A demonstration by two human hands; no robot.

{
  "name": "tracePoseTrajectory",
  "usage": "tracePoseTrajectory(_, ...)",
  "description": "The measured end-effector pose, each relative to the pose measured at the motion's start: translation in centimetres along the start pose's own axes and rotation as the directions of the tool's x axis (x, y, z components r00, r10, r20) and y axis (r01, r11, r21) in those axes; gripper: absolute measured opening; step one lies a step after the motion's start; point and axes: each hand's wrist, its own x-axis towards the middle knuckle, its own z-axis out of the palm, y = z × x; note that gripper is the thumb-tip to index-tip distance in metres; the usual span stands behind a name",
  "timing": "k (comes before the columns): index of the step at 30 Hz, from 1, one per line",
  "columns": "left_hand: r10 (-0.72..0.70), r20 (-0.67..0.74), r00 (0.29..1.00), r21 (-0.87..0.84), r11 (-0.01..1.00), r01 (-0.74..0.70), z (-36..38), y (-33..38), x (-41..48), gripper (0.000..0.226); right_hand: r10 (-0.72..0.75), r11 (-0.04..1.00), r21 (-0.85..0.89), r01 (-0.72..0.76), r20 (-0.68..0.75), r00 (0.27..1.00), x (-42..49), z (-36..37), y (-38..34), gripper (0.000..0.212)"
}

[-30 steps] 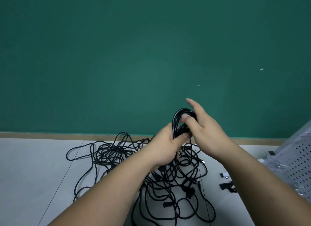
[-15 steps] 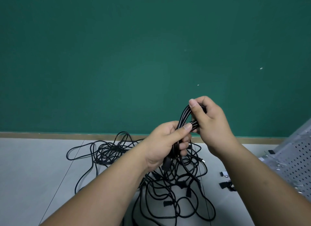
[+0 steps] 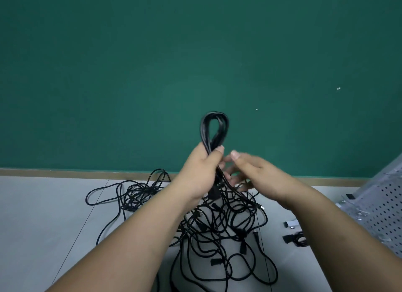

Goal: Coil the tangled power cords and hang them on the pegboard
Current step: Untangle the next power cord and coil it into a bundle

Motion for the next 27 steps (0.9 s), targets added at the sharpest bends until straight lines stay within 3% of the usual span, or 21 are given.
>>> tracePoseTrajectory(2,0.005,-0.131,0.991,-0.050,0.999,-0.012,-1.1,0.2,0.7,0.017,0.074,0.991,-0.124,-0.051,0.182,0.980,-0.4,0.1,0.3,0.060)
tracePoseTrajectory(4,0.058,-0.226,0.972,0.050,0.998,-0.048,-2.3,0.4,1.1,0.013,0.059,0.978,-0.209,-0.002,0.265,0.962,-0.6,0.0,0.2,0.045)
tracePoseTrajectory(8,0.073,-0.278,0.958,0.288,0.957,0.011,-4.6,0.3,2.0,0.015,-0.122,0.977,-0.158,0.144,0.142,0.982,-0.8,-1.3,-0.6,0.017)
tracePoseTrajectory(10,0.058,-0.213,0.975,0.468,0.882,0.050,-5.1,0.2,2.0,0.021,-0.206,0.968,-0.141,0.208,0.027,0.978,-1.0,-1.8,-1.0,0.014)
tracePoseTrajectory(14,-0.065,0.071,0.995,0.693,0.721,-0.002,-3.7,0.5,0.9,0.033,-0.399,0.879,-0.342,0.332,-0.147,0.905,-1.0,-2.1,-0.9,0.009)
tracePoseTrajectory(19,-0.267,0.239,0.934,0.594,0.800,0.077,-1.7,0.6,-0.6,0.045,-0.563,0.780,-0.482,0.399,-0.262,0.784,-1.5,-3.0,-1.1,0.014)
tracePoseTrajectory(23,-0.368,0.262,0.892,0.331,0.903,0.275,-0.5,2.2,-1.6,0.060,-0.610,0.731,-0.558,0.392,-0.278,0.742,-1.6,-3.7,-0.9,0.015)
tracePoseTrajectory(25,-0.316,0.344,0.884,0.426,0.892,0.153,-0.4,1.7,-1.5,0.045,-0.630,0.709,-0.575,0.409,-0.255,0.733,-1.5,-3.8,-0.9,0.016)
tracePoseTrajectory(27,-0.279,0.441,0.853,0.638,0.766,-0.079,-0.5,1.0,-1.2,0.025,-0.650,0.664,-0.606,0.438,-0.179,0.739,-1.5,-3.8,-1.0,0.018)
